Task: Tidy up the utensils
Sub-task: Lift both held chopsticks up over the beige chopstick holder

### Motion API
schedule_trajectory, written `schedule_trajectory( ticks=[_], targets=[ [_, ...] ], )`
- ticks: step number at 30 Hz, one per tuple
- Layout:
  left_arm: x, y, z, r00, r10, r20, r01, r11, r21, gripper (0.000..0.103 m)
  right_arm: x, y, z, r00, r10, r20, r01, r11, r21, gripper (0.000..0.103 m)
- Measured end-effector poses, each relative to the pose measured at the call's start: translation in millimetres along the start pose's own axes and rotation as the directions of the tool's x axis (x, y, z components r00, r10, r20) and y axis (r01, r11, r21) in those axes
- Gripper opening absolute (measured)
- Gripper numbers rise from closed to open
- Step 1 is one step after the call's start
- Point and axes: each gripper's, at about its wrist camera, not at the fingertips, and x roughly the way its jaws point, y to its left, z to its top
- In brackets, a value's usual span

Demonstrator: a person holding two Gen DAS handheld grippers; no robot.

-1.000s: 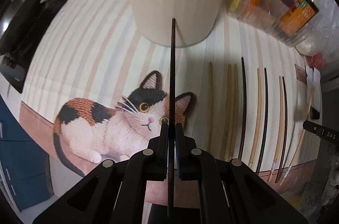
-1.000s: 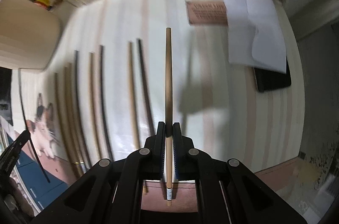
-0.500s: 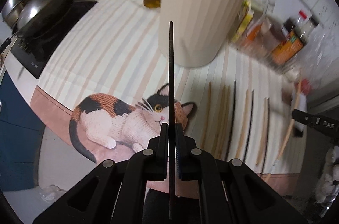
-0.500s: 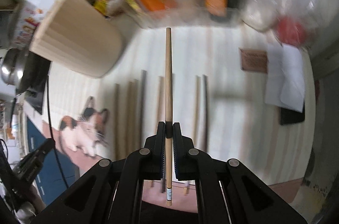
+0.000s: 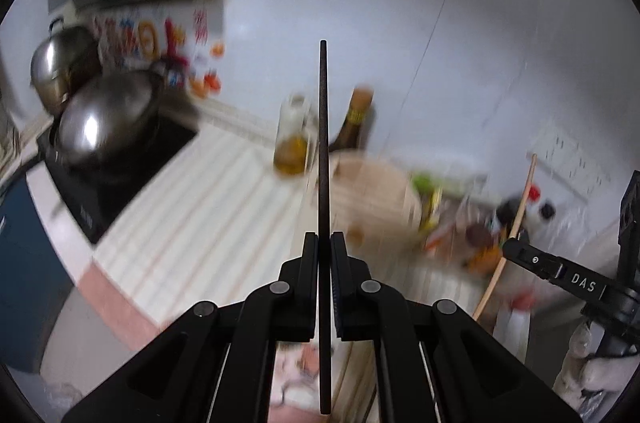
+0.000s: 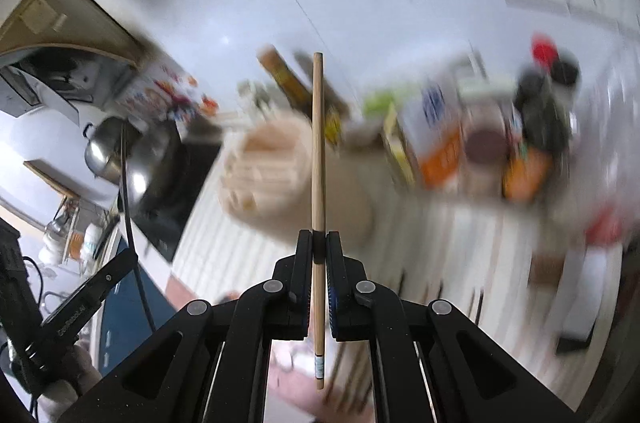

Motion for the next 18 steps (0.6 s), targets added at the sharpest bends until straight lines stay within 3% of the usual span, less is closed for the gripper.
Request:
schedule_trajectory(
  ticks=[7, 11, 18],
  targets=[
    [29.2, 2.6, 68.1, 0.996, -0.051, 0.074, 0.050, 0.999, 0.005, 0.003, 13.4, 36.5, 63.9, 0.991, -0.056, 0.125, 0.057, 0.998, 0.000, 0.007],
    [58.8, -1.0, 99.4, 0.993, -0.089, 0.077, 0.088, 0.996, 0.020, 0.003, 35.1, 44.7, 87.4, 0.984, -0.075, 0.163, 0.071, 0.997, 0.028, 0.007],
    [119.7, -9.5, 124.4, 0.990, -0.138, 0.034, 0.137, 0.990, 0.045, 0.003, 77.8, 43.4, 112.2, 0.975, -0.116, 0.189, 0.102, 0.992, 0.079, 0.007]
  ],
)
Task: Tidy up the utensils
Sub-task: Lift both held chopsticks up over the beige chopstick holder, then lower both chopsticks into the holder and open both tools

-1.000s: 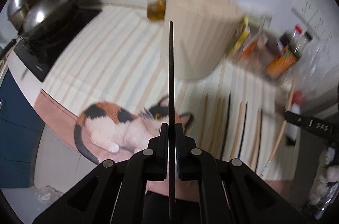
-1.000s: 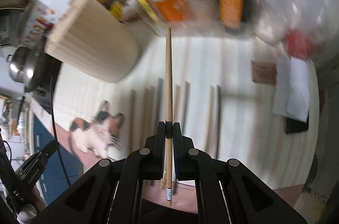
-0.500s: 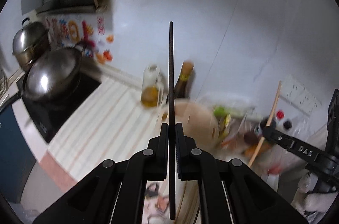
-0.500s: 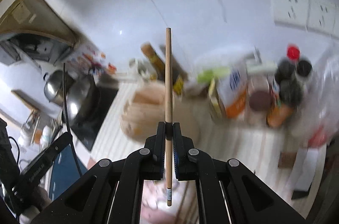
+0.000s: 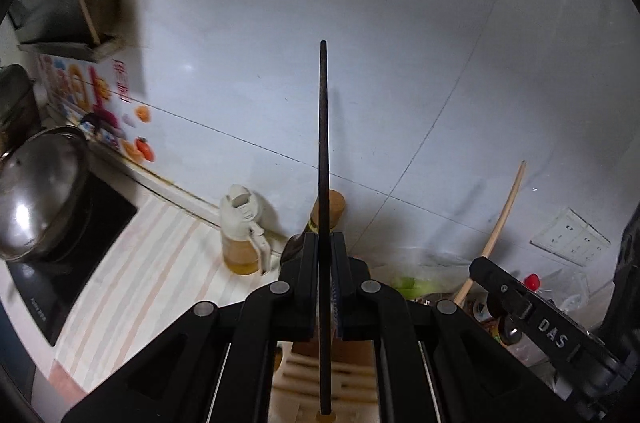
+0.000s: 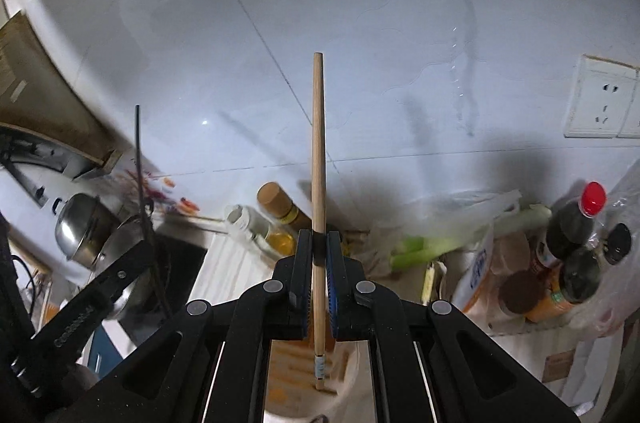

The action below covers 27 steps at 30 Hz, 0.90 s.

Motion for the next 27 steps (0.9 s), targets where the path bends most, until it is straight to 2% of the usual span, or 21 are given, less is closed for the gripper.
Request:
schedule_trajectory(
  ticks=[8, 13, 19, 27],
  targets=[
    [49.2, -6.9, -1.3, 0.999, -0.020, -0.045, 0.021, 0.999, 0.031, 0.003, 25.5, -6.0, 2.9, 0.999, -0.026, 0.047, 0.025, 0.999, 0.028, 0.007],
    [65.7, -10.6, -7.4, 0.998, -0.024, -0.049, 0.027, 0.998, 0.056, 0.003, 29.4, -9.8, 0.5, 0.997, -0.021, 0.070, 0.018, 0.999, 0.042, 0.007],
    [72.4, -14.8, -10.0, 0.999, -0.010, -0.034, 0.013, 0.995, 0.096, 0.003, 22.7, -5.8, 0.5, 0.991, -0.007, 0.135, 0.003, 0.999, 0.035, 0.007],
    [68.7, -11.0, -26.1, 0.997, -0.016, -0.079, 0.024, 0.994, 0.111, 0.003, 29.5, 0.0, -15.3, 0.995, -0.010, 0.100, 0.010, 1.000, -0.005, 0.007]
  ],
)
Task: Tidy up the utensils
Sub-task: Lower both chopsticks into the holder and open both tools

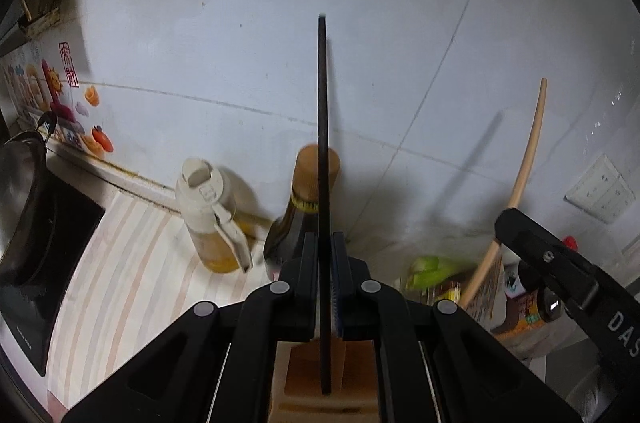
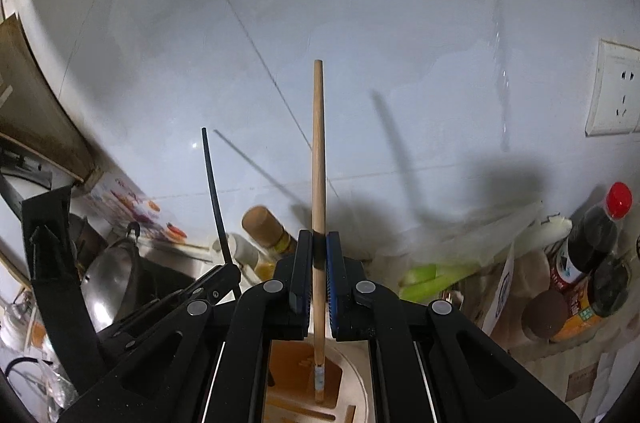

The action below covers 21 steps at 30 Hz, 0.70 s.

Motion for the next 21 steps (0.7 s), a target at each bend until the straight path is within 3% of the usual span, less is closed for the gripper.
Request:
schedule_trajectory(
  ticks=[8, 12, 16, 17, 19, 20, 21],
  targets=[
    [-13.8, -4.1, -12.3, 1.000, -0.006, -0.030, 0.007, 0.999, 0.041, 0.003, -6.6, 2.4, -10.6, 0.999, 0.013, -0.034, -0.015, 0.999, -0.043, 0.007],
    [-23.1, -3.7, -16.4, 0.996, -0.042, -0.072, 0.045, 0.998, 0.038, 0.007, -4.0, 2.1, -14.6, 0.992, 0.045, -0.114, -0.053, 0.997, -0.060, 0.007],
    [-44.1, -0.8, -19.1, 0.998, -0.012, -0.068, 0.015, 0.999, 0.047, 0.008, -6.0, -3.4, -15.4, 0.980, 0.072, -0.185, -0.081, 0.996, -0.041, 0.012],
    [-48.2, 0.6, -19.4, 0.998, 0.001, -0.063, 0.002, 0.999, 0.048, 0.013, -12.5, -6.2, -15.2, 0.980, 0.082, -0.180, -0.090, 0.995, -0.035, 0.015],
    [-63.5, 5.0, -22.1, 0.998, 0.045, -0.051, -0.043, 0.998, 0.041, 0.048, -23.2, -10.2, -14.5, 0.981, 0.090, -0.171, -0.096, 0.995, -0.026, 0.031],
    [-67.7, 8.2, -23.1, 0.997, 0.063, -0.044, -0.062, 0.998, 0.033, 0.082, -32.6, -13.6, -14.7, 0.982, 0.097, -0.164, -0.102, 0.995, -0.019, 0.034],
    [-78.3, 11.3, -27.5, 0.996, 0.085, -0.026, -0.084, 0.996, 0.015, 0.092, -39.3, -16.1, -14.8, 0.982, 0.103, -0.159, -0.106, 0.994, -0.015, 0.040]
  ],
)
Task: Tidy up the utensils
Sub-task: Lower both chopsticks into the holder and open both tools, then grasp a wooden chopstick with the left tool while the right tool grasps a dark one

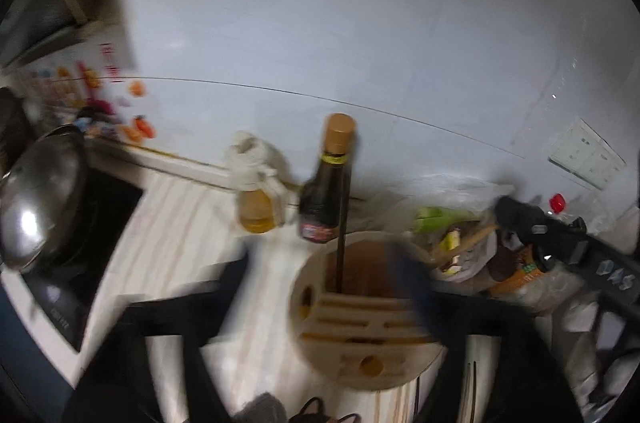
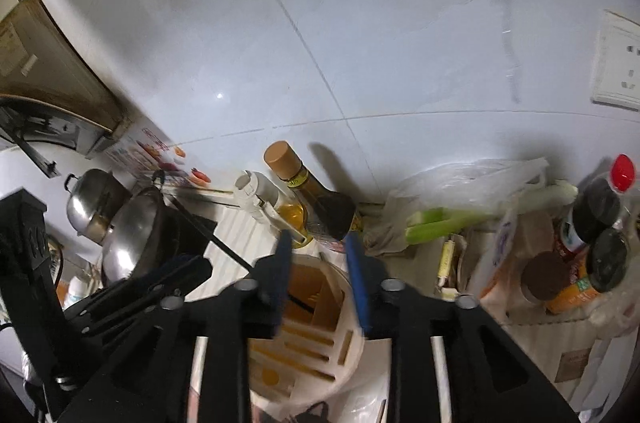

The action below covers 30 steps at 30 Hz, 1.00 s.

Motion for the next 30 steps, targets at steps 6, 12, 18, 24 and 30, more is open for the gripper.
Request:
schedule_trajectory(
  ticks=[6, 12, 18, 24, 30],
  targets=[
    [-30.3, 5.1, -37.2, 0.998, 0.047, 0.041, -0.046, 0.999, -0.027, 0.103, -48.5, -20.6, -19.4, 1.000, -0.025, 0.010, 0.025, 0.999, 0.031, 0.072],
    [-29.5, -8.7, -94.1, 0.996, 0.092, -0.011, -0.093, 0.995, -0.028, 0.103, -77.9, -64.4, -66.0, 0.993, -0.117, -0.009, 0.117, 0.990, 0.081, 0.091],
    [5.3, -31.2, -157.1, 0.982, 0.111, -0.154, -0.110, 0.994, 0.012, 0.103, -69.6, -115.0, -125.0, 0.965, -0.235, -0.116, 0.245, 0.967, 0.072, 0.095],
    [48.4, -60.0, -210.6, 0.946, 0.166, -0.277, -0.138, 0.983, 0.118, 0.103, -43.1, -175.4, -176.4, 0.910, -0.291, -0.296, 0.333, 0.937, 0.103, 0.073],
    [101.8, -75.2, -240.8, 0.907, 0.172, -0.384, -0.112, 0.978, 0.175, 0.089, -13.7, -224.5, -218.6, 0.852, -0.281, -0.442, 0.375, 0.916, 0.141, 0.042]
  ],
)
